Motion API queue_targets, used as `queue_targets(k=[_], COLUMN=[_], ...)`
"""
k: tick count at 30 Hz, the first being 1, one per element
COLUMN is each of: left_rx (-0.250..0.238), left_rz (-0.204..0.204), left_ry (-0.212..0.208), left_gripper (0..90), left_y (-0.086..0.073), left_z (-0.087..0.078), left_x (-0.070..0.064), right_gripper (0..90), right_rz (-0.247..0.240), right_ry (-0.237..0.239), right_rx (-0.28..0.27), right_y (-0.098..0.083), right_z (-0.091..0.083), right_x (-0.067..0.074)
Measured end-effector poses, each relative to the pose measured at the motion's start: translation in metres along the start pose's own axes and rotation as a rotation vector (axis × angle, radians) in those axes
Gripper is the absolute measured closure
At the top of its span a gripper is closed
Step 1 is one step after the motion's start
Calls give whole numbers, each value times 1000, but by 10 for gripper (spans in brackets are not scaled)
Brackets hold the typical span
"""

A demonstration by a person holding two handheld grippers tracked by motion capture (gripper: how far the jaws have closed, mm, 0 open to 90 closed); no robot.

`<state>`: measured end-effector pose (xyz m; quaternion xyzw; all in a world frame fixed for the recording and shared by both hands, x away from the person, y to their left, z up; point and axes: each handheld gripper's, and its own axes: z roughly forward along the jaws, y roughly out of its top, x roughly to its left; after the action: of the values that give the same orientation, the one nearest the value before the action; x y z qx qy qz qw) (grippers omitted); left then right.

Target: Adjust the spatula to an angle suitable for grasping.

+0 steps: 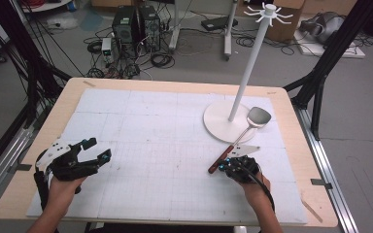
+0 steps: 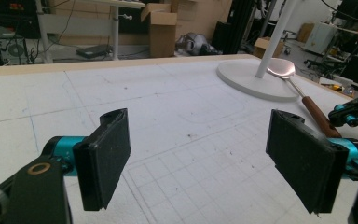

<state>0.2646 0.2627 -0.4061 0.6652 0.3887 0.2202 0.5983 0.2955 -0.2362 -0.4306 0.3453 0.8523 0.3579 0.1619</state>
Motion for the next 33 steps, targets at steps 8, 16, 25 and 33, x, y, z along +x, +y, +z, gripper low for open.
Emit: queue_targets(k=[8, 16, 25, 33], left_rx=[19, 44, 133, 234], left_rz=[2, -1, 19, 90], left_ry=[1, -22, -122, -248], left_gripper=[230, 272, 269, 268], left_y=[-1, -1, 8, 15], left_z=[2, 9, 61, 128], left_x=[-1, -5, -40, -93], right_gripper=[625, 325, 256, 233], right_rz=[122, 213, 295, 313], right_ry=[-149, -354, -445, -483], right_rx=[-114, -169, -212, -222], right_y=[-16, -41, -61, -67], right_z=[-38, -78, -106, -114], right_x=[-19, -30, -36, -40])
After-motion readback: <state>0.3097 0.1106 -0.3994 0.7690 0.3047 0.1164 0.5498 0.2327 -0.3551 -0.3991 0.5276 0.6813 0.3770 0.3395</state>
